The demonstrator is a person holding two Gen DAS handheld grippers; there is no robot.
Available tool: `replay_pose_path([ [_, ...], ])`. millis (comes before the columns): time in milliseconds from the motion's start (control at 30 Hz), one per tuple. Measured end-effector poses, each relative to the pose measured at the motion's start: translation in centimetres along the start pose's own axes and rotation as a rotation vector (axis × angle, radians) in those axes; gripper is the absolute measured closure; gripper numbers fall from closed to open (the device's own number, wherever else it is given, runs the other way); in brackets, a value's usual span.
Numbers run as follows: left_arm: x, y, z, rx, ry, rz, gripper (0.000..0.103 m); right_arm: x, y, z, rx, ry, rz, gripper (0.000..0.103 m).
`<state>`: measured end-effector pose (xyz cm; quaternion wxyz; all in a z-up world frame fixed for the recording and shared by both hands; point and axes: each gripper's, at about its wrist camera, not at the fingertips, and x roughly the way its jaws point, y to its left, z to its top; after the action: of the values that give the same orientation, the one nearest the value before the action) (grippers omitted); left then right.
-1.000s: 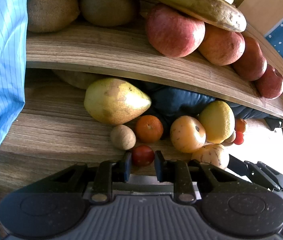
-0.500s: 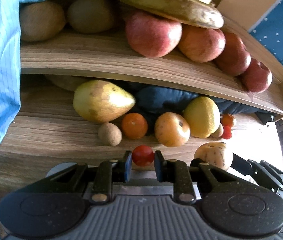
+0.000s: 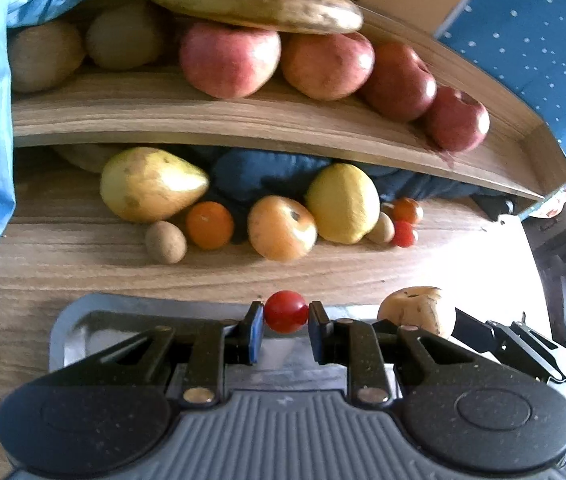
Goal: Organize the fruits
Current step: 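Close the left gripper on a red cherry tomato while the right gripper grasps the striped pepino melon, then carry both fruits over the steel tray and open both grippers to release them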
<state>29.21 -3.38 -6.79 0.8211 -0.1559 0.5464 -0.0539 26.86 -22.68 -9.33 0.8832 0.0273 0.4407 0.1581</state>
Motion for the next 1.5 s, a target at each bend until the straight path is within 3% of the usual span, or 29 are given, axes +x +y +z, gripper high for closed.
replay_pose_path([
  [633, 1.4, -2.9, -2.5, 0.038, 0.080, -0.028, 0.077, -2.6, -2.4, -3.5, 0.046, 0.039, -0.047, 0.048],
  [1500, 2.0, -1.6, -2.5, 0.182, 0.168, -0.054, 0.077, -1.8, -0.8, -6.0, 0.151, 0.061, -0.165, 0.048],
])
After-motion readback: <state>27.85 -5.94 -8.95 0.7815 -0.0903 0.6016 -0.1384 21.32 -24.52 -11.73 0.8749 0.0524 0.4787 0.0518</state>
